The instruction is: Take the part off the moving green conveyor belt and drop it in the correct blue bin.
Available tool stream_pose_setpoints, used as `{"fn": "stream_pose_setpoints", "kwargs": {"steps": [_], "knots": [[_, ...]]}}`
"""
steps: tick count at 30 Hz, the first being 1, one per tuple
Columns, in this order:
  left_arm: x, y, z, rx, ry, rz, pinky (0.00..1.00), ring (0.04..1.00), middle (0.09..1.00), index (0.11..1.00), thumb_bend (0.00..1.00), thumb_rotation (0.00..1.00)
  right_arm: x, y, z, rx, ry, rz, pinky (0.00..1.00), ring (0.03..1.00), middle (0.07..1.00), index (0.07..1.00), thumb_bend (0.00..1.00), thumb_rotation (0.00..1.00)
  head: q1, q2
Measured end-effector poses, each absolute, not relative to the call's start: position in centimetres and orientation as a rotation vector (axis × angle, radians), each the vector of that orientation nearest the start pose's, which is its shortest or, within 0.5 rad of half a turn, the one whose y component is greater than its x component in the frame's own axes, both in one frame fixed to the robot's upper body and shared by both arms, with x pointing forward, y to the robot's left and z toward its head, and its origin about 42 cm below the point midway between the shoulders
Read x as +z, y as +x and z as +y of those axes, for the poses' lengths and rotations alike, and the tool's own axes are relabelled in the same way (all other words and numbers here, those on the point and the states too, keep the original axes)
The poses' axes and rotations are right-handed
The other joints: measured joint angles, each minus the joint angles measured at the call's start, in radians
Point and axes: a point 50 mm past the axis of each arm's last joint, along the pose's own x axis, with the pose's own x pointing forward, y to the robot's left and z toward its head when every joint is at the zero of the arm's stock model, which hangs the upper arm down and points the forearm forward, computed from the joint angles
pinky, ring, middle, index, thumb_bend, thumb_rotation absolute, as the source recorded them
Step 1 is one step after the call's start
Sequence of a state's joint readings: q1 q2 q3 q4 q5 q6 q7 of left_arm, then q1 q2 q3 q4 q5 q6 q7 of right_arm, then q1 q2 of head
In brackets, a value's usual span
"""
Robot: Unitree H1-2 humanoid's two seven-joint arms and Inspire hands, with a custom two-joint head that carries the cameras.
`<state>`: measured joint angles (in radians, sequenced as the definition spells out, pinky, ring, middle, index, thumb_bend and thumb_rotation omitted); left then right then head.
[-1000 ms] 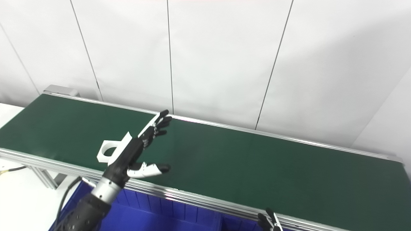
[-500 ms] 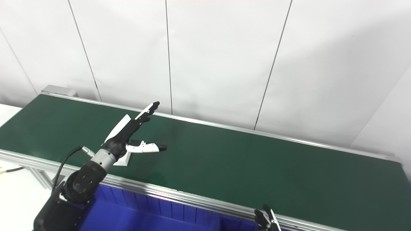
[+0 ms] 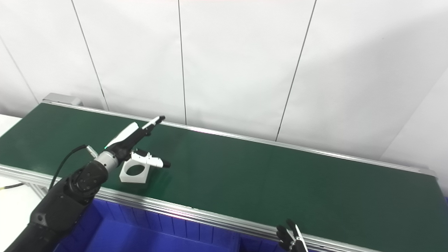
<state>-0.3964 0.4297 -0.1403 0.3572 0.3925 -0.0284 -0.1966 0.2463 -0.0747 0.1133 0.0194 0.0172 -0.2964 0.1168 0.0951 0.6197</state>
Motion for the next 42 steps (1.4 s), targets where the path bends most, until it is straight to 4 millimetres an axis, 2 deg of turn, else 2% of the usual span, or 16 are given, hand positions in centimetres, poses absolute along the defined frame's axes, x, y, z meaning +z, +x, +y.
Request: {"fn": "stream_pose_setpoints", "kwargs": {"steps": [6, 11, 17, 28, 31, 33, 34, 35, 36, 37, 38, 39, 40, 41, 42], "knots": [[14.2, 41.4, 31.0, -0.302, 0.978, 0.048, 0.98, 1.0, 1.0, 0.992, 0.98, 0.32, 4.9, 19.3, -21.3, 0.174, -0.033, -0.045, 0.86, 0.876, 0.877, 0.959, 0.67, 0.88, 0.008, 0.0], [14.0, 41.9, 30.8, -0.32, 1.039, 0.059, 0.98, 1.0, 0.999, 0.985, 0.99, 0.3, 5.0, 19.4, -21.5, 0.168, -0.032, -0.051, 0.86, 0.873, 0.872, 0.955, 0.68, 0.87, 0.02, 0.0], [12.4, 41.7, 30.9, -0.341, 1.11, 0.097, 1.0, 0.997, 0.992, 0.979, 0.98, 0.28, 4.9, 19.4, -21.7, 0.164, -0.026, -0.052, 0.85, 0.871, 0.87, 0.956, 0.69, 0.87, 0.023, 0.002], [11.1, 41.3, 30.2, -0.383, 1.252, 0.119, 1.0, 0.993, 0.997, 0.994, 0.95, 0.24, 4.8, 19.3, -21.9, 0.158, -0.018, -0.062, 0.86, 0.869, 0.871, 0.947, 0.68, 0.87, 0.038, 0.005], [10.6, 41.2, 30.4, -0.387, 1.262, 0.139, 0.99, 0.977, 0.979, 0.973, 0.92, 0.16, 4.8, 19.3, -22.0, 0.156, -0.021, -0.063, 0.85, 0.866, 0.869, 0.942, 0.68, 0.87, 0.038, 0.005], [10.6, 41.2, 30.2, -0.388, 1.264, 0.131, 0.99, 0.976, 0.976, 0.97, 0.91, 0.15, 4.8, 19.3, -22.0, 0.155, -0.022, -0.064, 0.85, 0.866, 0.869, 0.942, 0.68, 0.87, 0.04, 0.008], [10.6, 41.3, 30.0, -0.39, 1.262, 0.117, 0.95, 0.945, 0.957, 0.949, 0.87, 0.07, 4.8, 19.3, -22.0, 0.155, -0.022, -0.064, 0.85, 0.864, 0.869, 0.943, 0.68, 0.87, 0.041, 0.008], [10.6, 41.3, 29.7, -0.39, 1.257, 0.109, 0.93, 0.935, 0.951, 0.942, 0.85, 0.04, 4.8, 19.3, -22.1, 0.154, -0.022, -0.064, 0.85, 0.863, 0.869, 0.943, 0.68, 0.87, 0.041, 0.008], [10.7, 41.4, 29.4, -0.387, 1.249, 0.098, 0.85, 0.887, 0.929, 0.902, 0.82, 0.01, 4.8, 19.3, -22.1, 0.154, -0.024, -0.063, 0.85, 0.86, 0.866, 0.94, 0.68, 0.87, 0.041, 0.009], [10.7, 41.4, 29.3, -0.385, 1.244, 0.093, 0.82, 0.871, 0.922, 0.889, 0.81, 0.01, 4.8, 19.2, -22.1, 0.153, -0.025, -0.063, 0.85, 0.859, 0.865, 0.939, 0.68, 0.87, 0.044, 0.009], [10.6, 41.4, 29.3, -0.382, 1.235, 0.094, 0.72, 0.799, 0.867, 0.836, 0.74, 0.0, 4.8, 19.2, -22.2, 0.151, -0.026, -0.063, 0.85, 0.859, 0.863, 0.937, 0.68, 0.87, 0.048, 0.011], [10.5, 41.4, 29.3, -0.38, 1.22, 0.099, 0.66, 0.762, 0.838, 0.809, 0.7, 0.0, 4.8, 19.2, -22.2, 0.149, -0.027, -0.064, 0.85, 0.858, 0.862, 0.936, 0.68, 0.86, 0.048, 0.011], [10.5, 41.5, 29.3, -0.374, 1.209, 0.099, 0.58, 0.667, 0.77, 0.729, 0.65, 0.0, 4.9, 19.1, -22.3, 0.147, -0.028, -0.063, 0.85, 0.858, 0.862, 0.937, 0.68, 0.86, 0.048, 0.011], [10.6, 41.6, 29.2, -0.364, 1.206, 0.093, 0.55, 0.635, 0.746, 0.702, 0.63, 0.0, 4.8, 19.0, -22.4, 0.146, -0.029, -0.063, 0.85, 0.858, 0.862, 0.937, 0.68, 0.86, 0.048, 0.011], [10.8, 41.8, 29.3, -0.357, 1.207, 0.092, 0.46, 0.517, 0.624, 0.621, 0.56, 0.0, 4.8, 19.0, -22.4, 0.146, -0.03, -0.063, 0.85, 0.859, 0.863, 0.939, 0.69, 0.86, 0.051, 0.014]]}}
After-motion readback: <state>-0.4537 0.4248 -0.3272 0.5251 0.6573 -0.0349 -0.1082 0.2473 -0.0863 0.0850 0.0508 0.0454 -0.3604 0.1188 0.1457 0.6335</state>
